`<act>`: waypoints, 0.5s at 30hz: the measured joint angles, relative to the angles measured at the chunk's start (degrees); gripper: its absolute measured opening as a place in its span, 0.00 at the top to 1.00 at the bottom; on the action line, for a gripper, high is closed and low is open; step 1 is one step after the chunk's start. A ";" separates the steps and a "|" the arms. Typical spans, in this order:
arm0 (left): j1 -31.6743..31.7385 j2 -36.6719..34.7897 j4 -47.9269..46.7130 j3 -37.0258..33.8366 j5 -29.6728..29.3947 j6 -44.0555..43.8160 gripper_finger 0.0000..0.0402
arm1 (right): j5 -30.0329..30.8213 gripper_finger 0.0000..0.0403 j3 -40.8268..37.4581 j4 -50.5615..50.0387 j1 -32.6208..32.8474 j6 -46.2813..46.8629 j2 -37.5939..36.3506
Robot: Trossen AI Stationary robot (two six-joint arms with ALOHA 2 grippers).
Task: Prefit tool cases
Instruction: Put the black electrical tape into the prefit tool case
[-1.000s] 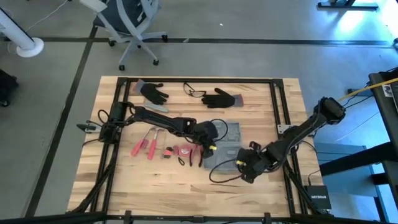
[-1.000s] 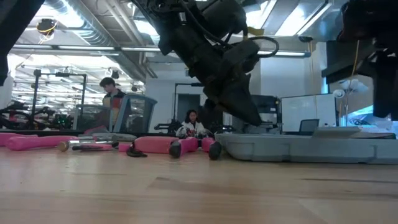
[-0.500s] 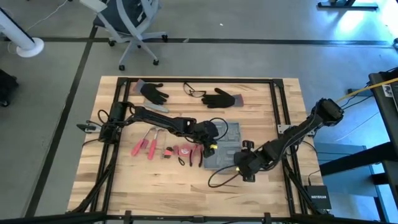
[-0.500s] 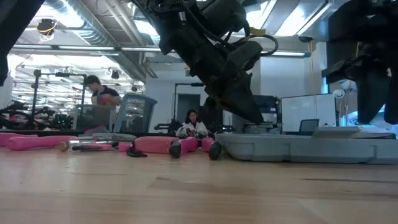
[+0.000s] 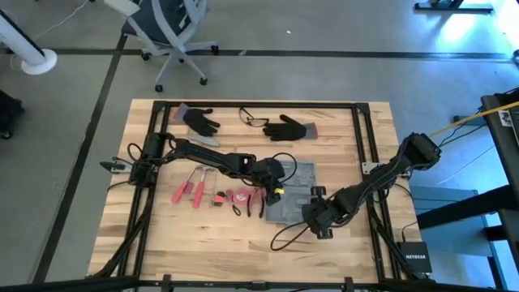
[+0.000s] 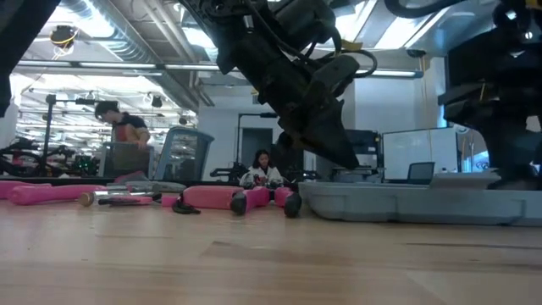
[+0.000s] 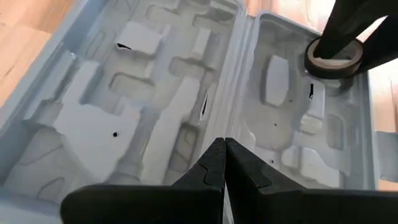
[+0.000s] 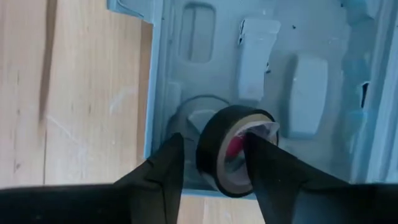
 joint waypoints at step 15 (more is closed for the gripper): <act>0.53 -0.17 0.37 -0.02 -0.62 0.52 1.00 | 1.26 0.97 6.27 -11.04 0.00 0.04 -0.04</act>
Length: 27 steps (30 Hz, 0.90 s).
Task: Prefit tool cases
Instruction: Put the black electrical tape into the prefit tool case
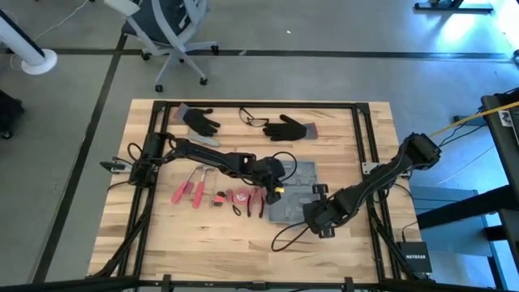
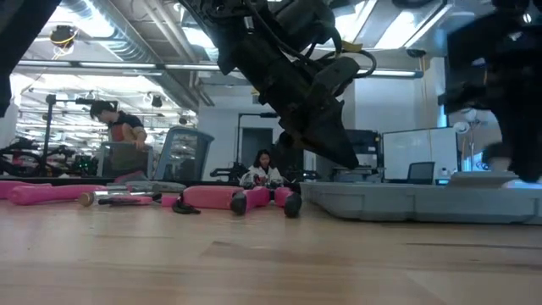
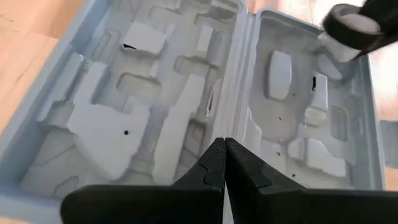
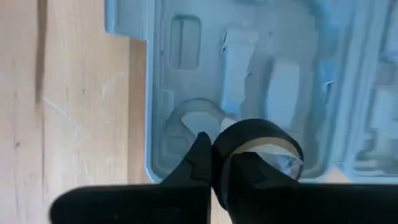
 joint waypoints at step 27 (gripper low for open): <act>-4.69 -33.96 -12.50 -8.38 -10.94 17.40 1.00 | 8.31 1.00 -6.10 46.34 -16.08 21.97 -17.88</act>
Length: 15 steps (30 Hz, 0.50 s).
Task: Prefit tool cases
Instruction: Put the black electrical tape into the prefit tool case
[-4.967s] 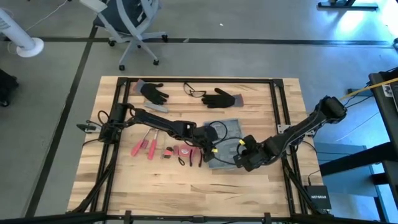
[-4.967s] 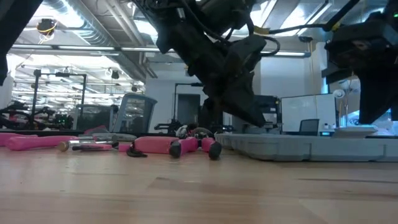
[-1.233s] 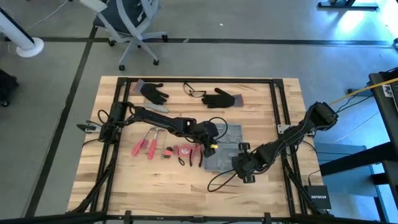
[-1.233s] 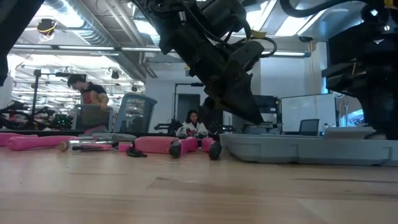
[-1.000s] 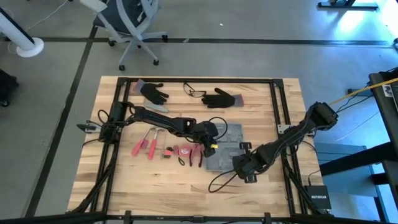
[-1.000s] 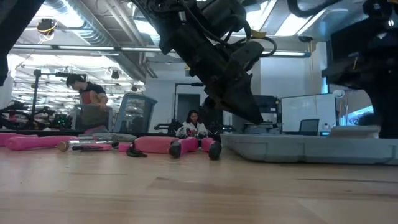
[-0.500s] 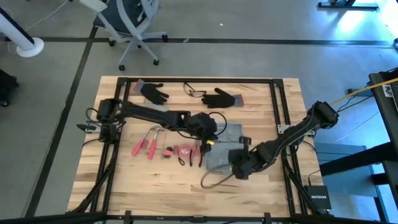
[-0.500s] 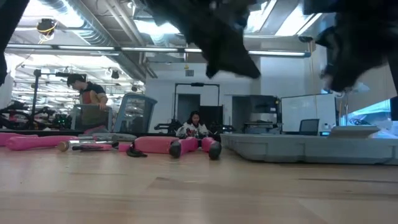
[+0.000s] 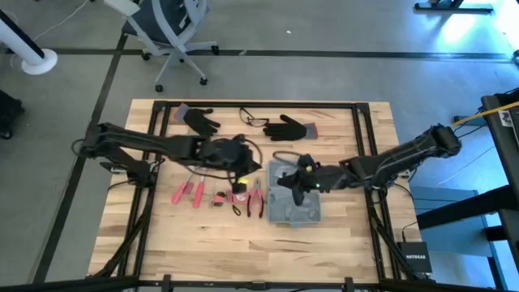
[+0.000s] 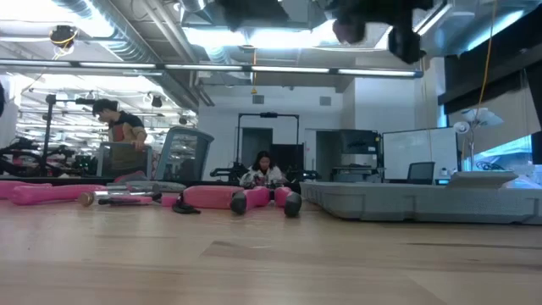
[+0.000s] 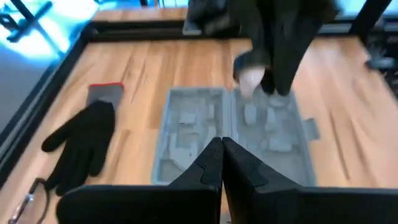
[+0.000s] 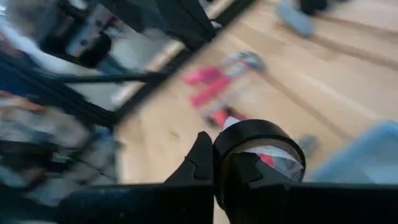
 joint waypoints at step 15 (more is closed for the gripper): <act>-2.84 -2.96 1.72 -2.55 -7.72 -2.67 0.89 | -12.22 0.99 -0.17 20.25 -5.70 -2.67 5.53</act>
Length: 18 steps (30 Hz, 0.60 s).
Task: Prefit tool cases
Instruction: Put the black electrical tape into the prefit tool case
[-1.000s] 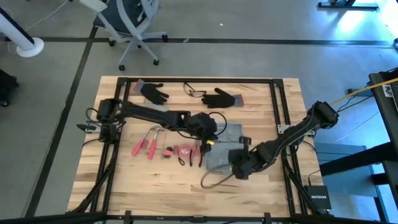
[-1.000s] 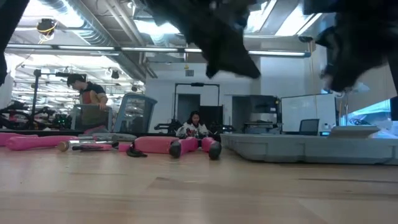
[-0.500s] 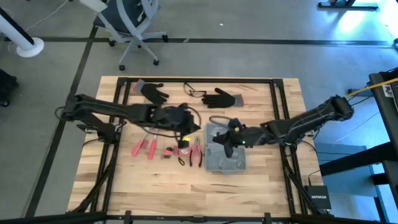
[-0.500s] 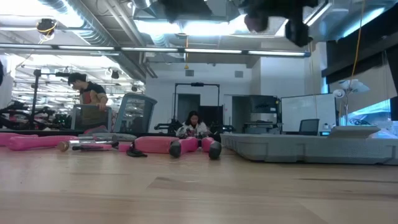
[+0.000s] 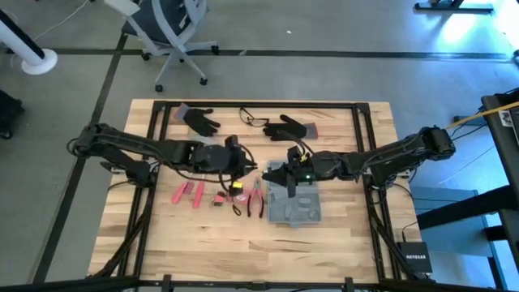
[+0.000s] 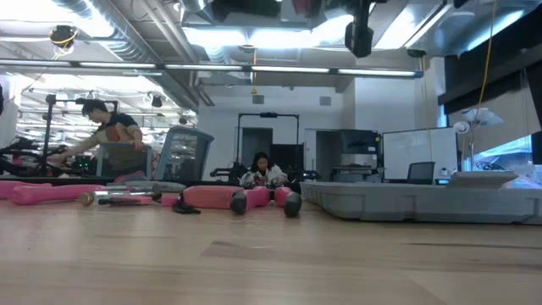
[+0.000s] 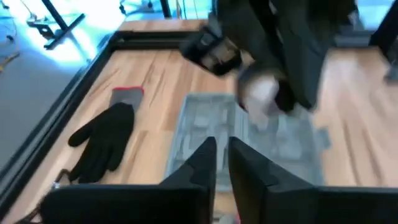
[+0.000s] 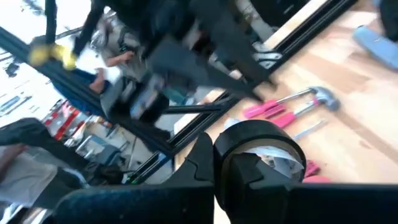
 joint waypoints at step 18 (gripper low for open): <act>-0.88 0.65 5.68 -0.81 4.82 -4.53 0.57 | -0.90 0.98 0.02 1.45 0.03 -4.68 0.02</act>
